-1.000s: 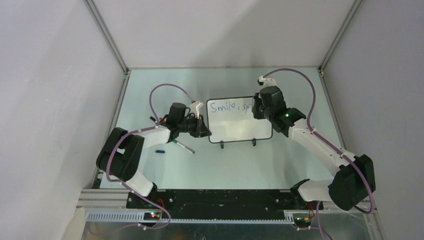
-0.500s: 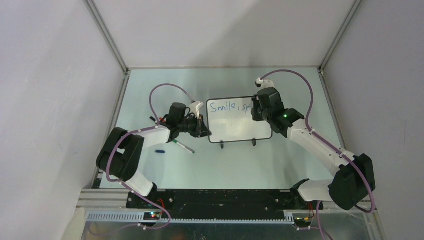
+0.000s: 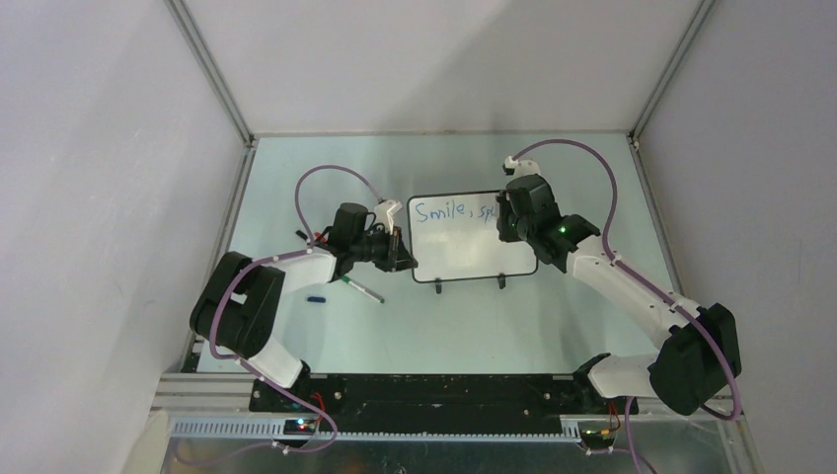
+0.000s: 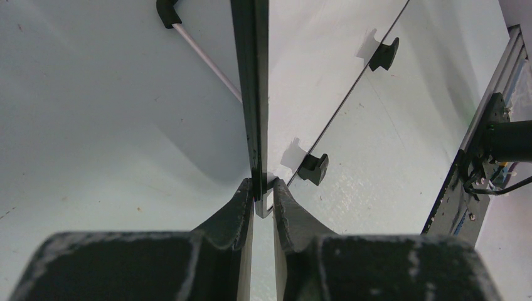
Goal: Write a sentence on the whiteboard
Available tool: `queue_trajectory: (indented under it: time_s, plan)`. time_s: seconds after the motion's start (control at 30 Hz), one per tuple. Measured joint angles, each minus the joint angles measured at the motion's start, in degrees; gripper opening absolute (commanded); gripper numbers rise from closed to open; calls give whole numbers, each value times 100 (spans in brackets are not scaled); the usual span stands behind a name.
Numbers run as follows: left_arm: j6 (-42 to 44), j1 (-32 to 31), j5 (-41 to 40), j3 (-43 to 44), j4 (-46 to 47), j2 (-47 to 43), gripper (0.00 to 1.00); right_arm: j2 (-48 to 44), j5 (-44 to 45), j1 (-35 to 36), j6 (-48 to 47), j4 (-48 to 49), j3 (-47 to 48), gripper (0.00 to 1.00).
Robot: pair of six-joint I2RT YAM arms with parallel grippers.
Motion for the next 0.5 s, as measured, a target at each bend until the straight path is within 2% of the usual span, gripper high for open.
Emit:
queue_trajectory:
  time_s: [0.5]
  plan:
    - [0, -7, -2, 0, 2, 0, 16, 0, -63, -68, -2, 26, 0, 0]
